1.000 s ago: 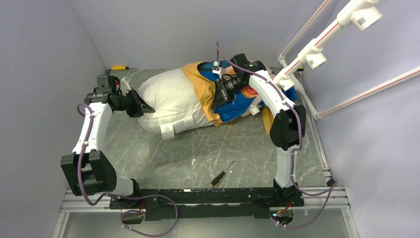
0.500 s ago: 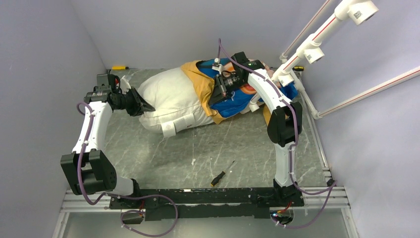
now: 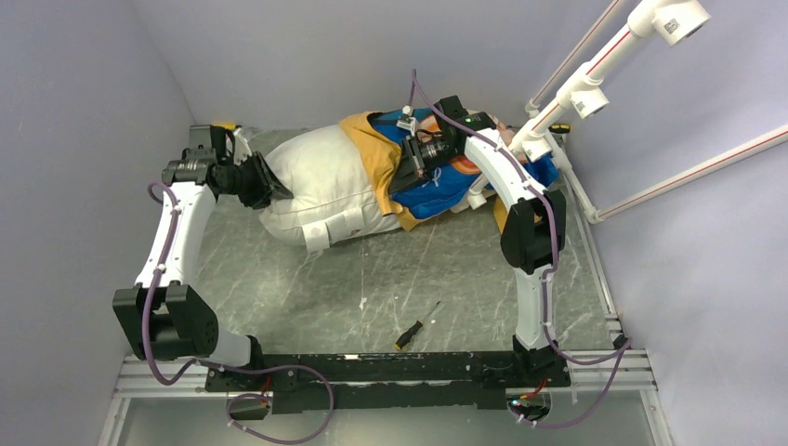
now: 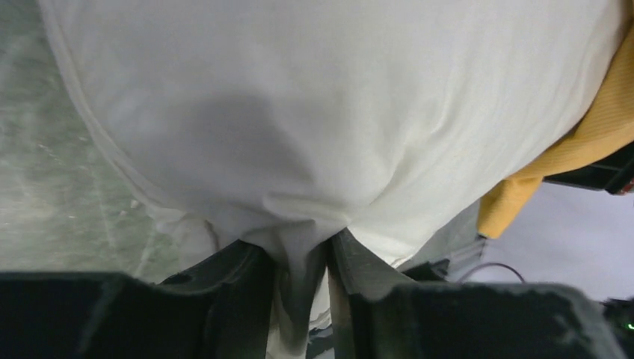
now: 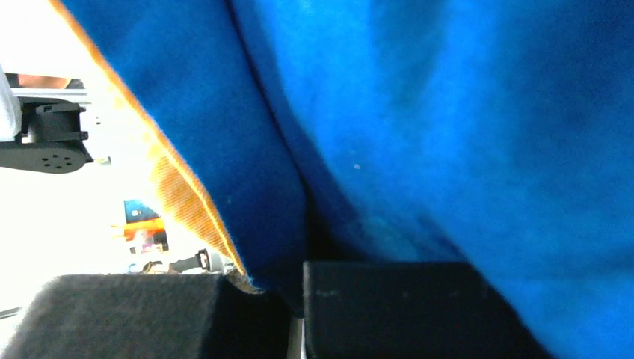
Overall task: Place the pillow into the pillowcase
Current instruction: Stuff the pillow into the pillowcase.
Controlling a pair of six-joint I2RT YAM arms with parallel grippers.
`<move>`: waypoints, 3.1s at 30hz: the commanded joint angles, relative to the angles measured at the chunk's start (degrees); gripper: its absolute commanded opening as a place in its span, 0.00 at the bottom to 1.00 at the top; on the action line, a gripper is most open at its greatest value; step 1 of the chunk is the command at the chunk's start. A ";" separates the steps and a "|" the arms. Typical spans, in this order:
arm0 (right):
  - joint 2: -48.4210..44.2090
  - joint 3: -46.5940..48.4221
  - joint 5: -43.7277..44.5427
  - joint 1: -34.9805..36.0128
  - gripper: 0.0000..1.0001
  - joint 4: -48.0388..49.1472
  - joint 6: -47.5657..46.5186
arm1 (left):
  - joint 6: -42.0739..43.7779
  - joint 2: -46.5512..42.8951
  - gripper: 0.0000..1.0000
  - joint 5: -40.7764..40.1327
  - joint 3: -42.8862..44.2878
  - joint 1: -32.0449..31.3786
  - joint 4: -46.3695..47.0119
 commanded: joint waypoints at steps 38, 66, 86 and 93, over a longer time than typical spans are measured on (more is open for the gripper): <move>4.59 -1.67 -0.12 -5.81 0.00 -5.81 -4.04 | 33.79 26.54 0.98 2.68 45.93 -53.89 57.89; 6.15 -2.24 1.90 -5.73 0.00 -7.02 -4.94 | 38.86 1.92 0.77 -2.30 35.36 -55.21 20.41; 5.59 -3.93 2.07 -5.56 0.00 -5.27 -3.73 | 20.92 34.81 0.61 11.05 54.47 -63.81 57.99; 4.24 -6.37 2.13 -5.09 0.00 -3.95 -3.10 | 25.99 42.63 0.66 -4.38 63.09 -64.50 62.60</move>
